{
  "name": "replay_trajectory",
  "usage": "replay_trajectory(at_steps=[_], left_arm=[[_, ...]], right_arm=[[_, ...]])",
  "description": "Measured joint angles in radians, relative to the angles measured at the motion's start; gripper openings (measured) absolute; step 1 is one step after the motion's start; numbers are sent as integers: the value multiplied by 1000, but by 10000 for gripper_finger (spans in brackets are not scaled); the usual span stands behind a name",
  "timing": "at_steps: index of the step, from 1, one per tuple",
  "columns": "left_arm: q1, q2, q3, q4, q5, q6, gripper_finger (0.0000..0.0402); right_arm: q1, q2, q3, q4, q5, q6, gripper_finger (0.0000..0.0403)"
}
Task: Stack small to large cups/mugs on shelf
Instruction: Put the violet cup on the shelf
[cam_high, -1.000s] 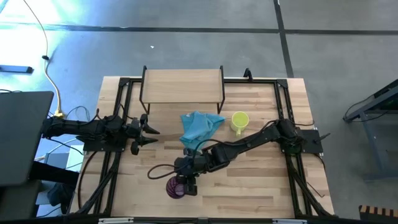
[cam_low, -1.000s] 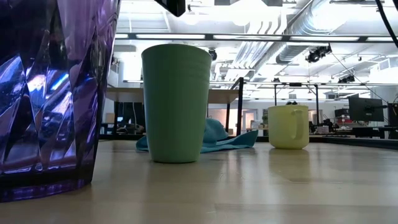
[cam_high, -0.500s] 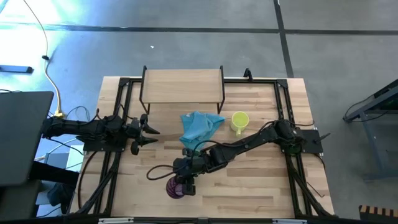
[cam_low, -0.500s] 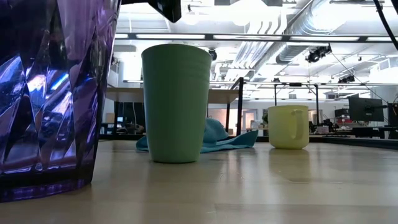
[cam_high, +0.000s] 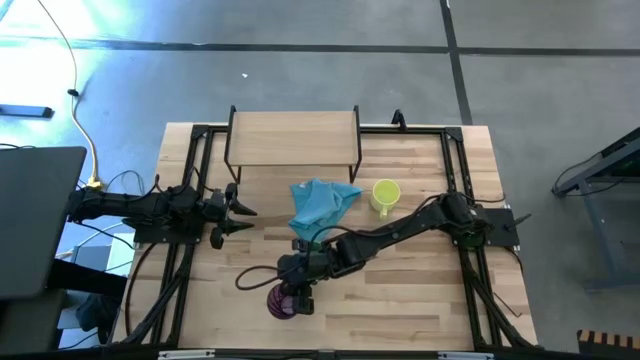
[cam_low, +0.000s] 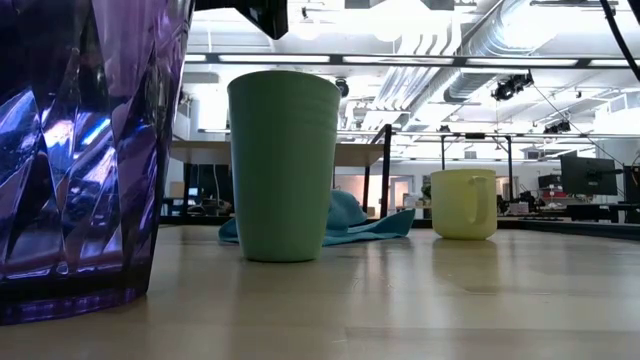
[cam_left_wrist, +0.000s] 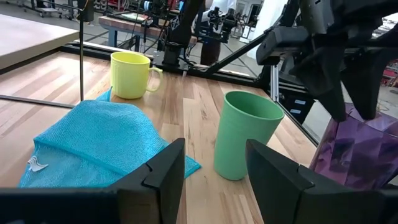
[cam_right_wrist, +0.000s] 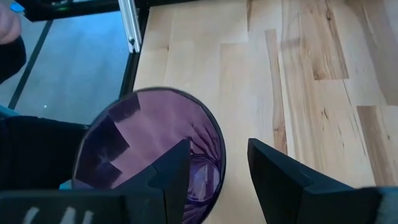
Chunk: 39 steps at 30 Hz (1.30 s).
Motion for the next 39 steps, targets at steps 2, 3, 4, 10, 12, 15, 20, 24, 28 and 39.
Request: replay_trajectory(at_steps=[2, 3, 4, 10, 12, 15, 20, 24, 28, 39], left_arm=[[0, 0, 0, 0, 0, 0, 156], [0, 0, 0, 0, 0, 0, 156], [0, 0, 0, 0, 0, 0, 156], [0, 0, 0, 0, 0, 0, 156], [0, 0, 0, 0, 0, 0, 156], [0, 0, 0, 0, 0, 0, 156], [0, 0, 0, 0, 0, 0, 156], [0, 0, 0, 0, 0, 0, 156], [0, 0, 0, 0, 0, 0, 156], [0, 0, 0, 0, 0, 0, 156]], right_arm=[[0, 3, 0, 3, -2, 0, 151], [0, 3, 0, 2, -4, 0, 151], [0, 4, 0, 2, -6, 0, 151], [-2, 5, 0, -5, -6, 3, 151], [-2, 5, 0, -5, -6, 3, 151], [-7, 11, 0, 0, -6, 5, 151], [-12, 23, 0, 3, -5, 8, 151], [-14, 24, 0, 7, -5, 8, 151], [-14, 24, 0, 22, -6, 3, 151], [-14, 23, 0, 21, -20, 0, 107]])
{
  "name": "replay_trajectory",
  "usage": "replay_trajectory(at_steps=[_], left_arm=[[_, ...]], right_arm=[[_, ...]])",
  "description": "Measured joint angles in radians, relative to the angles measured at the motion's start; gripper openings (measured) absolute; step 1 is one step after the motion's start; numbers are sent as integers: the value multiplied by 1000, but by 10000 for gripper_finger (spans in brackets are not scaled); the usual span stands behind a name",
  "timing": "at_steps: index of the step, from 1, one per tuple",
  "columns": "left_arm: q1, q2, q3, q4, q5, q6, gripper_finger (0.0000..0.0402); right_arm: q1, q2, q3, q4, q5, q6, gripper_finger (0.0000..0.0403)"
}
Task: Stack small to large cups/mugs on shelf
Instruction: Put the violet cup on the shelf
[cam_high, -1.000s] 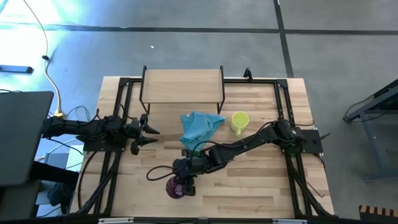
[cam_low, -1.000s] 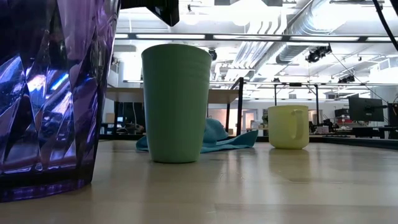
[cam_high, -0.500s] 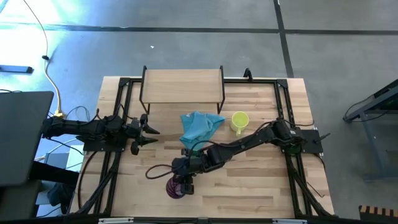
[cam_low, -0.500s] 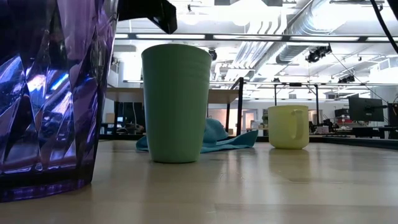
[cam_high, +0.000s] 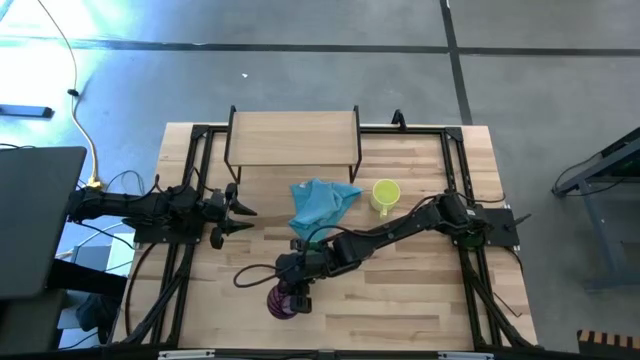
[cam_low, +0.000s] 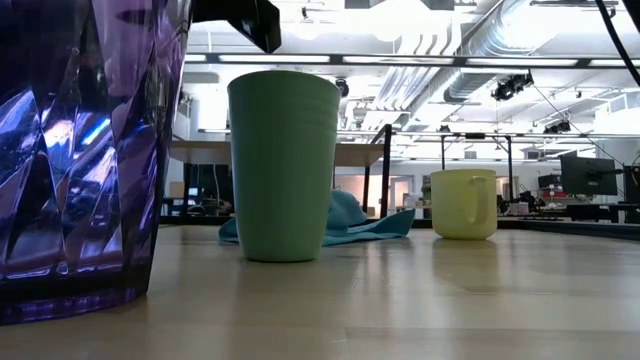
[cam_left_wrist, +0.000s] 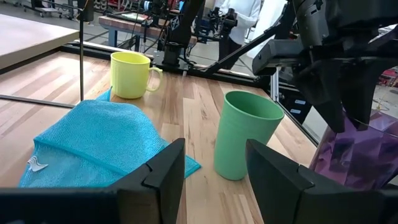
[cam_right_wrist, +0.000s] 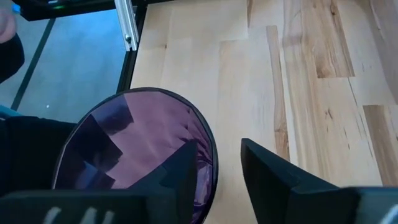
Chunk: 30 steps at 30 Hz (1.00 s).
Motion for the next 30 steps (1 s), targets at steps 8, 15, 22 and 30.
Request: replay_trajectory(at_steps=[8, 15, 22, 30], left_arm=[[0, 0, 0, 0, 0, 0, 156], [0, 0, 0, 0, 0, 0, 156], [0, 0, 0, 0, 0, 0, 156], [0, 0, 0, 0, 0, -4, 156]], right_arm=[[0, 0, 0, 0, -14, 0, 46], [0, 0, 0, -2, -14, 0, 8], [0, 0, 0, 3, -14, 3, 3], [-3, 0, 0, 3, -14, 7, 2]])
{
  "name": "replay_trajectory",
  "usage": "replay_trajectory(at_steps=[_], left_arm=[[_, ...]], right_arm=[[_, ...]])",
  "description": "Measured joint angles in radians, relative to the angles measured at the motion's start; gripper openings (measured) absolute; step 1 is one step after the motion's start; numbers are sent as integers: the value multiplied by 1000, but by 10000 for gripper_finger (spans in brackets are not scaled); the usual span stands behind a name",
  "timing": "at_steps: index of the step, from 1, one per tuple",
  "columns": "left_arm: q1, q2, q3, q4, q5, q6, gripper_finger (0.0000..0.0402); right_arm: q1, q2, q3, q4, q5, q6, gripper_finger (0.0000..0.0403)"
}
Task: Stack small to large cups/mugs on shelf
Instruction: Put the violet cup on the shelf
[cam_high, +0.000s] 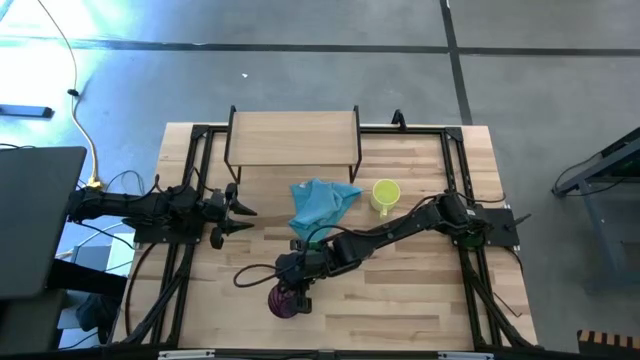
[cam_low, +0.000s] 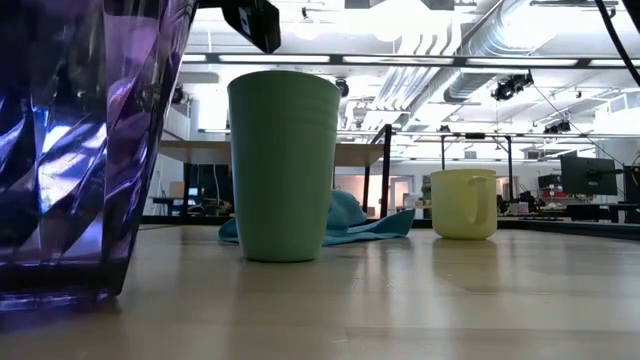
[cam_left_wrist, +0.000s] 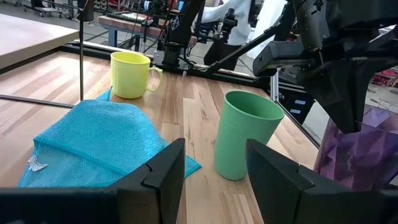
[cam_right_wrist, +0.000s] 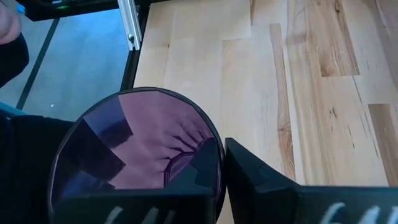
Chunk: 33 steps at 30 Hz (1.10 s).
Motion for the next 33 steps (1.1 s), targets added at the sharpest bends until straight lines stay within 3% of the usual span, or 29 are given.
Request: replay_trajectory(at_steps=[11, 33], left_arm=[[0, 0, 0, 0, 0, -2, 156], [0, 0, 0, 0, 0, -2, 156]], right_arm=[[-17, 0, 2, -2, -53, 26, 1], [-20, -2, 221, -219, -31, 10, 0]])
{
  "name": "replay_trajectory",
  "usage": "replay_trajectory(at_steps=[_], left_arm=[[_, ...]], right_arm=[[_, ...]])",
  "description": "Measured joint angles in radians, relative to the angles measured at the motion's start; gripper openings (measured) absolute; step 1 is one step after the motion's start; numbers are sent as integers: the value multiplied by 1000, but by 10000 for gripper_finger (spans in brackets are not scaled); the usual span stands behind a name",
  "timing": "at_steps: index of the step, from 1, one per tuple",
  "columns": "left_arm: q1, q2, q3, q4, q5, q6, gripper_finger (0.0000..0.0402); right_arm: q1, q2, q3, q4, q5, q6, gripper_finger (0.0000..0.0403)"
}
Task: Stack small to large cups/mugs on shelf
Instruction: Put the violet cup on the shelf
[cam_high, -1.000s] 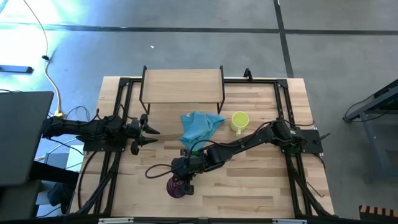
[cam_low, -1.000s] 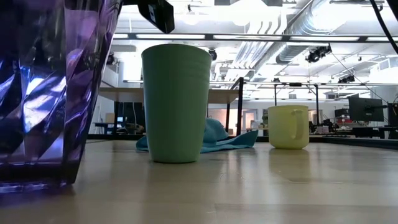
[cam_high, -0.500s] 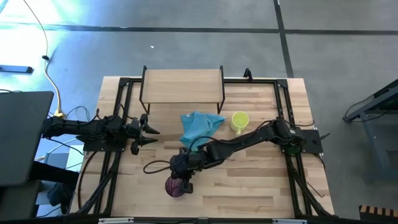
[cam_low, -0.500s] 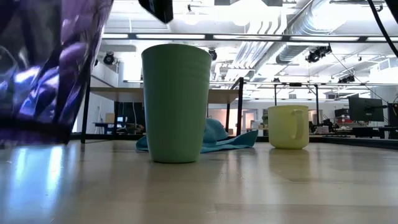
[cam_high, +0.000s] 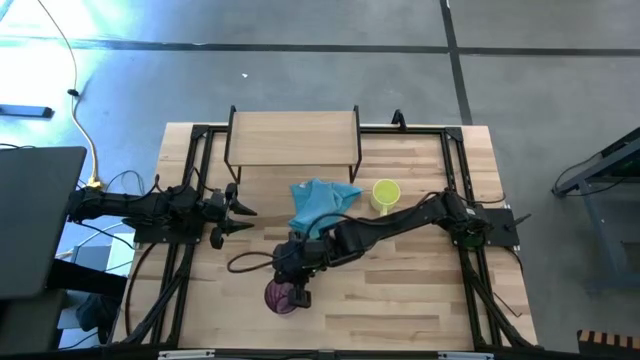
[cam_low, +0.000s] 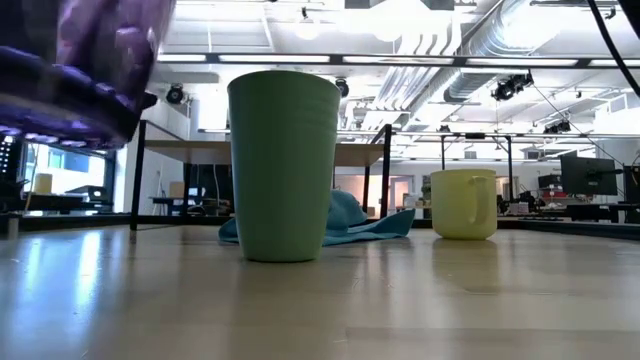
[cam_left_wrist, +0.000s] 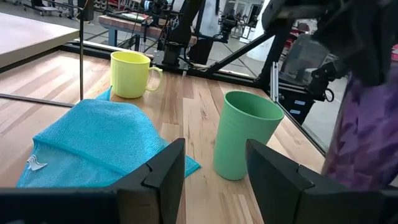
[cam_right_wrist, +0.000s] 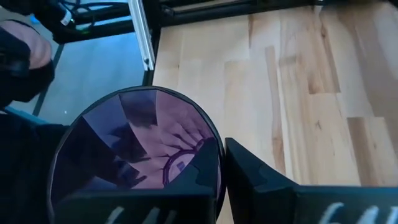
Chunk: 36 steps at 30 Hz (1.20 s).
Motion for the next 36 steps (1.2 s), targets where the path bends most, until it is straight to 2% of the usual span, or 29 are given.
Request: replay_trajectory(at_steps=[15, 36], left_arm=[[0, 0, 0, 0, 0, 1, 156], [0, 0, 0, 0, 0, 11, 156]], right_arm=[[-24, 0, 145, -178, 41, -28, 0], [-70, -13, 144, -173, 32, -44, 0]])
